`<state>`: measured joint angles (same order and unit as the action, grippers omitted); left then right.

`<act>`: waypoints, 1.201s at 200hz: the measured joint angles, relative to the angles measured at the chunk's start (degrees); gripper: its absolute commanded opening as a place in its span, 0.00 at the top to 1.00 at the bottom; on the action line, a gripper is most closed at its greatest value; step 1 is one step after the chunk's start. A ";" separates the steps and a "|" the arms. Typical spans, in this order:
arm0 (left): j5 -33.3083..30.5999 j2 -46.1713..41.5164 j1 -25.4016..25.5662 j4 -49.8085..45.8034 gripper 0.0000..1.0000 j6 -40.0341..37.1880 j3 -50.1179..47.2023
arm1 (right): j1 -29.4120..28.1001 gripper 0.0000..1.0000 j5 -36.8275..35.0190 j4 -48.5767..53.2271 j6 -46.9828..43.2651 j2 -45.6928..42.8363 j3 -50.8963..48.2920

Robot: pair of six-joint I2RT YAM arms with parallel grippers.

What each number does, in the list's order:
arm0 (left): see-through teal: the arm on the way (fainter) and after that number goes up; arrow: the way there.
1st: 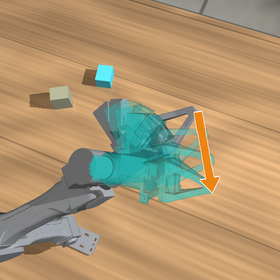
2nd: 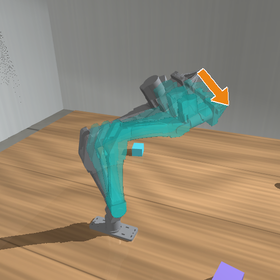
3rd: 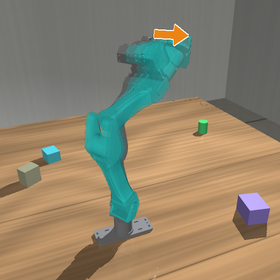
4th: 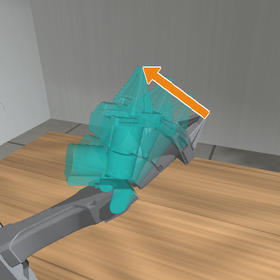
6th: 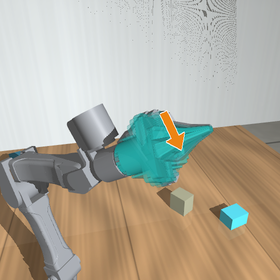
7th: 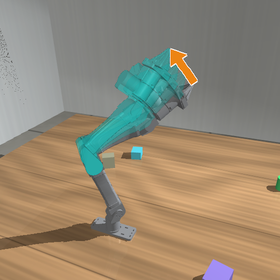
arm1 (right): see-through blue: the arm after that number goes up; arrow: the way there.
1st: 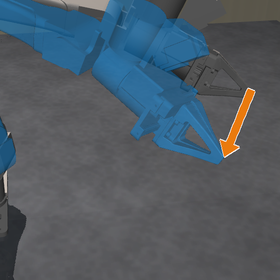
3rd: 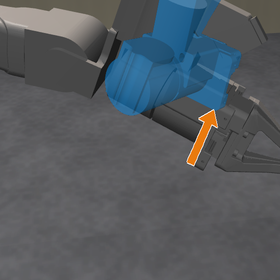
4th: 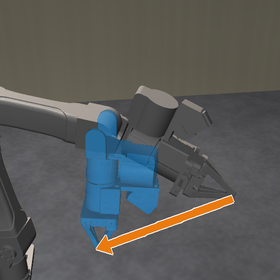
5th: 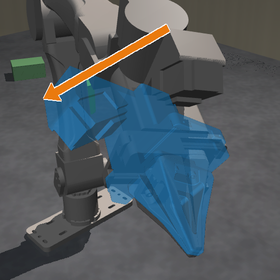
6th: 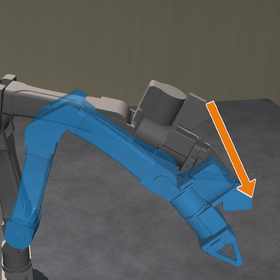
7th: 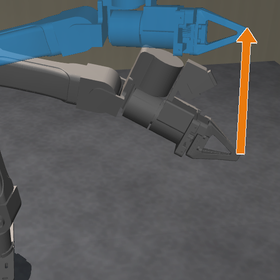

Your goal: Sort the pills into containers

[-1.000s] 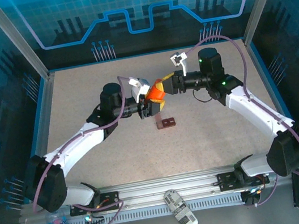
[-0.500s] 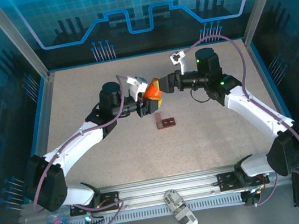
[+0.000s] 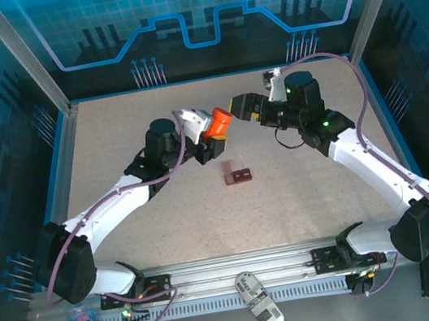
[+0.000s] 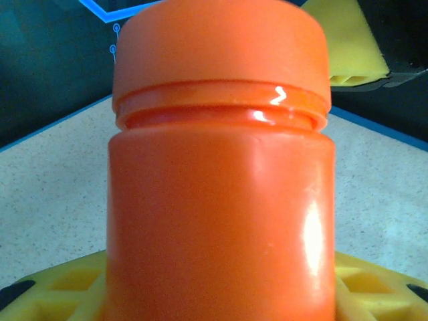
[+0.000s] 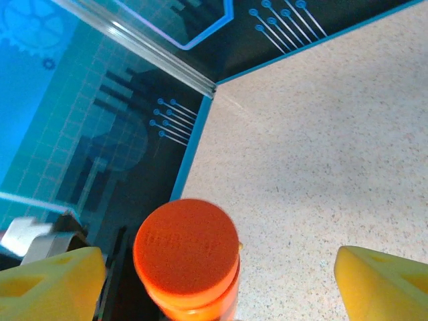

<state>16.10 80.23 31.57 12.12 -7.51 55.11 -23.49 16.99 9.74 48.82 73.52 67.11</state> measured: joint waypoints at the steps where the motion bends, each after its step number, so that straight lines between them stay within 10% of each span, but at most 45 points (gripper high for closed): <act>1: -0.13 0.00 0.07 -0.02 1.00 -0.09 0.00 | 0.00 0.10 -0.11 0.11 0.11 0.00 0.00; 86: -5.01 0.74 2.69 -2.05 1.00 -5.14 0.02 | -4.98 0.21 -2.75 1.33 4.48 4.96 1.16; 164: -5.97 1.11 2.95 -2.29 1.00 -6.01 0.02 | -5.46 0.62 -2.84 0.52 3.26 5.49 1.14; 240: 5.18 1.11 0.83 -3.96 1.00 -1.33 2.12 | 2.14 0.61 20.46 -7.21 -15.06 6.21 -1.16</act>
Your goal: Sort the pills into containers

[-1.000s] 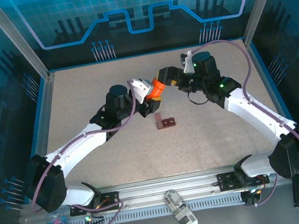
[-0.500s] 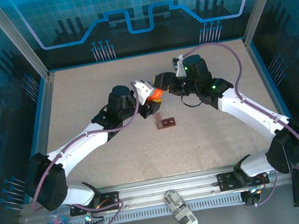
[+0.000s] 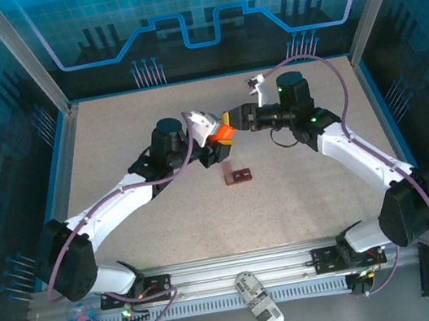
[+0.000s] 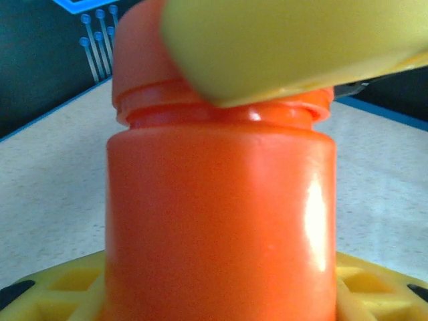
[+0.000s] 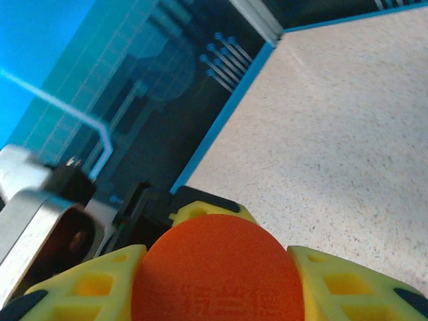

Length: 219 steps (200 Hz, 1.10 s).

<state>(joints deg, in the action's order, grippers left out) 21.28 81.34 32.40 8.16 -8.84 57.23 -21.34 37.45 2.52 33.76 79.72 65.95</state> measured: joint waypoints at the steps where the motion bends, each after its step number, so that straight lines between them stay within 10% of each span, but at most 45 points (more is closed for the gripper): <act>1: 0.17 0.00 -0.02 -0.09 1.00 0.04 0.04 | 0.09 0.61 0.37 0.04 -0.59 -0.02 0.00; 99: 10.14 1.25 -1.16 -4.92 1.00 3.02 3.02 | 0.68 0.60 5.25 3.48 -12.04 -0.74 1.36; 117: 9.79 1.25 -1.14 -4.87 1.00 3.41 2.99 | 0.74 0.41 5.25 2.27 -10.14 -0.74 0.83; 143: 7.04 1.16 -1.03 -4.46 1.00 3.65 2.58 | 0.81 0.15 3.41 -0.04 -5.22 -0.74 0.46; 219: -8.31 0.76 0.15 -4.46 1.00 -1.05 1.31 | 0.33 0.12 -10.54 -1.03 15.10 -4.02 -1.49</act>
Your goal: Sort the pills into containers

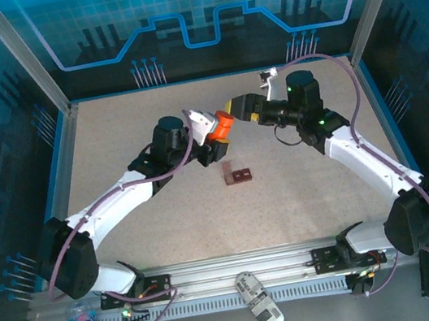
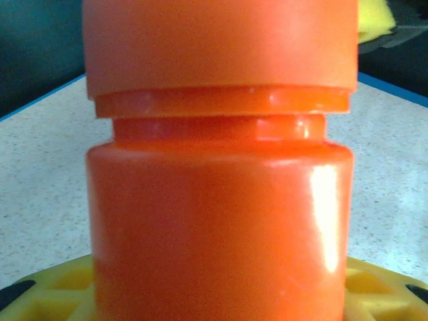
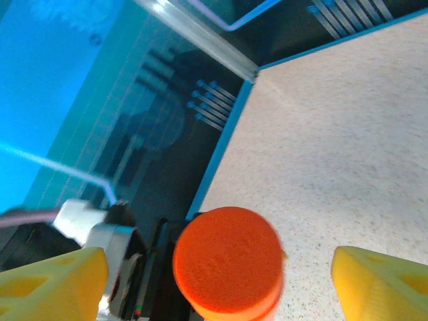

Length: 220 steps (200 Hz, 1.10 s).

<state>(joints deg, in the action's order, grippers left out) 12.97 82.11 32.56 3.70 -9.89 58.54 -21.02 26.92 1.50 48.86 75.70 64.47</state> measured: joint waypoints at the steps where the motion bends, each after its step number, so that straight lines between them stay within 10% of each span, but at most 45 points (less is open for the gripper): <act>1: -0.09 0.00 0.04 0.00 1.00 -0.07 0.00 | -0.07 0.12 -0.39 0.33 0.28 -0.02 0.04; 87: -3.32 -0.11 1.60 1.01 1.00 -2.58 -0.98 | -6.36 0.16 -10.69 8.52 3.67 2.36 3.93; 143: -3.80 -0.11 1.75 0.94 1.00 -2.71 -1.01 | -7.17 0.40 -11.45 8.41 4.04 4.20 5.03; 173: -3.85 -0.11 1.86 0.92 1.00 -2.69 -1.01 | -7.19 0.34 -11.41 8.37 3.89 4.79 5.29; 220: -4.20 -0.09 1.90 0.83 1.00 -2.49 -1.07 | -7.41 0.59 -11.54 7.89 3.34 4.79 5.29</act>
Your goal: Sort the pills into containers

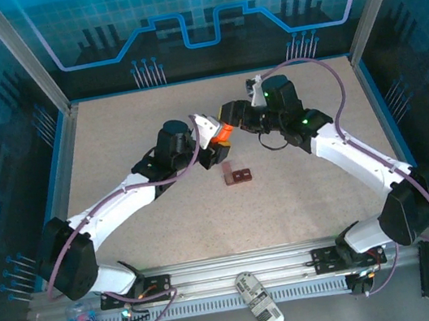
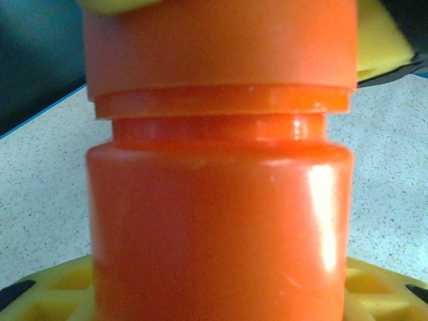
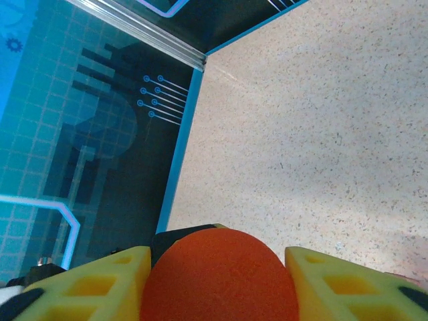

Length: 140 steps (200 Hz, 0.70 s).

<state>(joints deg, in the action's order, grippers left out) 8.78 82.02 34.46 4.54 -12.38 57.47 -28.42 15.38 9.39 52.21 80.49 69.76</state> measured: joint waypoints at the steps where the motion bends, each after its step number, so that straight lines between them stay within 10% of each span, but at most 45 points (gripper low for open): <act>1: 0.00 -0.02 0.00 -0.02 1.00 0.00 0.00 | -0.02 0.59 -0.02 0.02 0.11 0.00 -0.02; 78: 1.01 -0.02 0.24 -0.24 1.00 0.55 0.00 | 1.53 0.66 2.97 -5.20 -1.09 -2.12 -4.50; 140: 9.20 -0.02 0.24 1.36 1.00 3.65 0.52 | 8.83 0.64 23.12 -16.31 -11.34 -3.78 -9.79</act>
<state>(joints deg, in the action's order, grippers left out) 17.98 82.00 34.70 5.89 -8.73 58.00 -19.59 38.50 -6.92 40.86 76.71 59.96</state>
